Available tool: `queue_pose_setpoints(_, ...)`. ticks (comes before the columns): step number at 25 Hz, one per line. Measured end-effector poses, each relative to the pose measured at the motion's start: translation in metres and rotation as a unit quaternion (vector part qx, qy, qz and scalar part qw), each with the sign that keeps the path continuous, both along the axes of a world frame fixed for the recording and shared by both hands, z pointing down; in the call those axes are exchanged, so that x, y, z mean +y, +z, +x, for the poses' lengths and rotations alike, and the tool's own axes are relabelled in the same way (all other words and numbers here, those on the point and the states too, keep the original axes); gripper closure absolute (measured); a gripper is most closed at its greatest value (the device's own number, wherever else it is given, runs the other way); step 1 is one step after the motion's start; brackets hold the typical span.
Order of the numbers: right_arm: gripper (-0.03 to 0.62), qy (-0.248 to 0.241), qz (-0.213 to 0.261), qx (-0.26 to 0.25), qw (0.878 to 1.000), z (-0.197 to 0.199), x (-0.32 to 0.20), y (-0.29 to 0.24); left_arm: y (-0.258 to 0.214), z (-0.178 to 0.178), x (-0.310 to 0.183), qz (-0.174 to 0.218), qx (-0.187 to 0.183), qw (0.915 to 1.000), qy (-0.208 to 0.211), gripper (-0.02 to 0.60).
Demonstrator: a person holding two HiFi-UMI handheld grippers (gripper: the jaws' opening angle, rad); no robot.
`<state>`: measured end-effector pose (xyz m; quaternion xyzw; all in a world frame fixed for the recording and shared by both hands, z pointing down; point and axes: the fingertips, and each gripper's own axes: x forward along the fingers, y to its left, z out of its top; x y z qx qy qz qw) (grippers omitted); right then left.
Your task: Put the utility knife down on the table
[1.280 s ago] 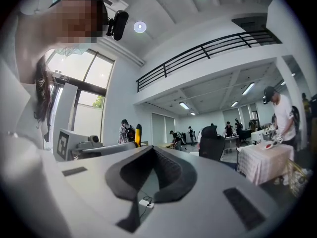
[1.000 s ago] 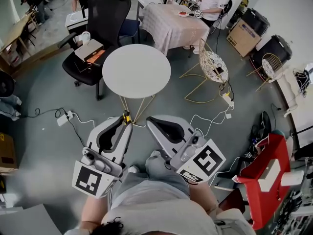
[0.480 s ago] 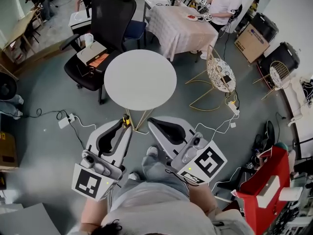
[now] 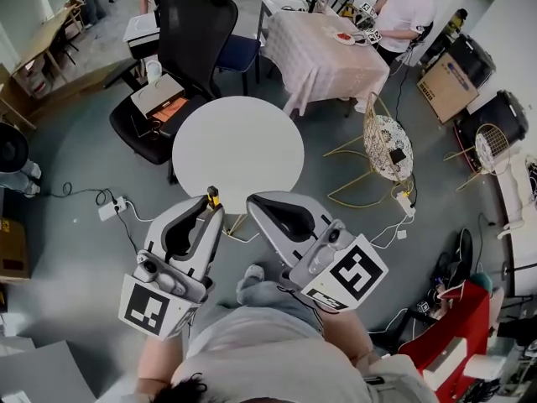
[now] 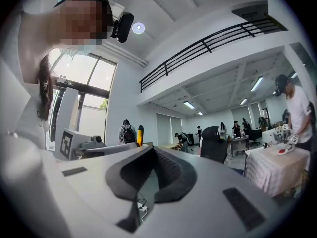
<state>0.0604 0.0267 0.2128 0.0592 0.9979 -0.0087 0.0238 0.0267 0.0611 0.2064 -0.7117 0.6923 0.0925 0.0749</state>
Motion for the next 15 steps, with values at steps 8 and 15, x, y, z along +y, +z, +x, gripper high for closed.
queue_pose_setpoints(8, 0.586, -0.016, -0.001, -0.005, 1.000, -0.004, -0.048, 0.003, -0.004, -0.002, -0.049, 0.009, -0.001, 0.9999, -0.011, 0.514)
queue_pose_setpoints(15, 0.586, -0.002, -0.006, -0.004, 1.000, -0.019, -0.068, 0.005, 0.001, -0.023, -0.070, -0.001, -0.003, 1.0000, -0.004, 0.514)
